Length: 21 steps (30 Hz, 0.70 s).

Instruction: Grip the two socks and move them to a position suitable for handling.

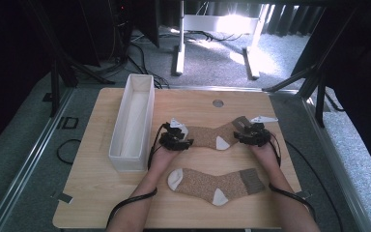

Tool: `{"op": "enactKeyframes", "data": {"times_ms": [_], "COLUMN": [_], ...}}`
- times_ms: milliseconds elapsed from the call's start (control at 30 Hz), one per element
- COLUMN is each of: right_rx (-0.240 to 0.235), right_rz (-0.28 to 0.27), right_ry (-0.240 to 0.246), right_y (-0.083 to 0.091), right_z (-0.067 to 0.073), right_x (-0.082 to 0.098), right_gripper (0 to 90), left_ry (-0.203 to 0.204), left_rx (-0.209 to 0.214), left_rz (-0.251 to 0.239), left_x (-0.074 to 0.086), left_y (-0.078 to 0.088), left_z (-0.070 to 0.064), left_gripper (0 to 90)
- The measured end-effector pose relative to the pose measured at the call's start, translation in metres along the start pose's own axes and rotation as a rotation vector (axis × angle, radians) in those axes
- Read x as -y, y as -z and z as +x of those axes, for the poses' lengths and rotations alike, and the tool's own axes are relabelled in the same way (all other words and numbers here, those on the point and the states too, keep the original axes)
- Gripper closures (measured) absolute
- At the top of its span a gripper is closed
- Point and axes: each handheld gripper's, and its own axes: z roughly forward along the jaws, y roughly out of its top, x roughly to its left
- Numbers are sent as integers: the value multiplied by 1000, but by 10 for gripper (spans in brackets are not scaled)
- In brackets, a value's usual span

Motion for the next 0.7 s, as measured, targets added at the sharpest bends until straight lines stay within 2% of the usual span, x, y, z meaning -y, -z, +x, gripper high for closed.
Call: {"op": "enactKeyframes", "data": {"times_ms": [200,367,467,567,700], "right_rx": [44,47,43,25,-7], "right_rz": [33,47,63,68,71], "right_ry": [43,52,48,40,33], "right_y": [-8,-7,-7,-5,-4], "right_z": [6,8,8,9,11], "right_x": [0,1,0,1,2], "right_gripper": [372,430,501,624,738], "left_ry": [-5,-28,-31,-37,-29], "left_rx": [-16,-30,-46,-63,-48], "left_rz": [23,35,42,56,69], "left_x": [1,2,3,2,0], "left_y": [-9,-10,-11,-11,-12], "left_z": [1,1,2,1,1], "left_gripper": [458,489,585,646,769]}}
